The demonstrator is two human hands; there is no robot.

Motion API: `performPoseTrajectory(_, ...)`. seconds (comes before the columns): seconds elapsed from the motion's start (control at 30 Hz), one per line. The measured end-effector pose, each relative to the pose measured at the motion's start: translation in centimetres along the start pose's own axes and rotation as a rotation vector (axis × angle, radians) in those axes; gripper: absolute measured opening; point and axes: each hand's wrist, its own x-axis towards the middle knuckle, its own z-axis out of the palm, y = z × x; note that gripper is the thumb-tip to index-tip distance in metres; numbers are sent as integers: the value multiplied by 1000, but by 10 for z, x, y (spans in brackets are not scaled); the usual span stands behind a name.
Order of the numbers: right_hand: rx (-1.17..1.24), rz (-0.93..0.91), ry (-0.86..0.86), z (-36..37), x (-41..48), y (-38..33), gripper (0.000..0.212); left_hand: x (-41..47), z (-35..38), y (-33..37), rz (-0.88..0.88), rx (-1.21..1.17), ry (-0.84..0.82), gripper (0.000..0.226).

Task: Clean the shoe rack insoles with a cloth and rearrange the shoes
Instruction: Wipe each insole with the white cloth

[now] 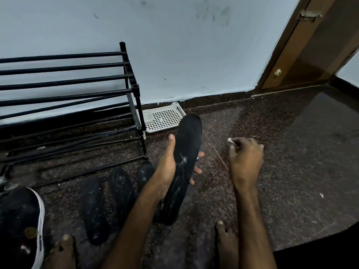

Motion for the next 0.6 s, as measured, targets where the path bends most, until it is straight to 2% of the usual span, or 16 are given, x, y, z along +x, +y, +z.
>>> performPoseTrajectory(0.1,188,-114,56,-3,0,-20,23,3,-2,-3,18,59,28,75)
performPoseTrajectory(0.17,278,-336,-30,3,-8,-47,24,5,-2,-5,-14,44,44,81)
performPoseTrajectory(0.23,245,-518,-111,14,-17,-62,23,4,2,-4,-24,-57,51,77)
performPoseTrajectory(0.27,199,-520,-130,19,-19,-61,22,3,3,-3,-10,-78,66,74)
performPoseTrajectory(0.37,11,-239,-140,20,-16,-33,23,1,4,2,18,90,104,72)
performPoseTrajectory(0.43,-33,-128,-62,16,-12,-17,21,-1,4,4,15,120,111,68)
performPoseTrajectory(0.5,29,-131,41,12,-9,-20,21,0,2,3,5,131,113,70)
performPoseTrajectory(0.6,173,-354,77,13,-13,-50,23,1,3,-4,-22,119,126,81)
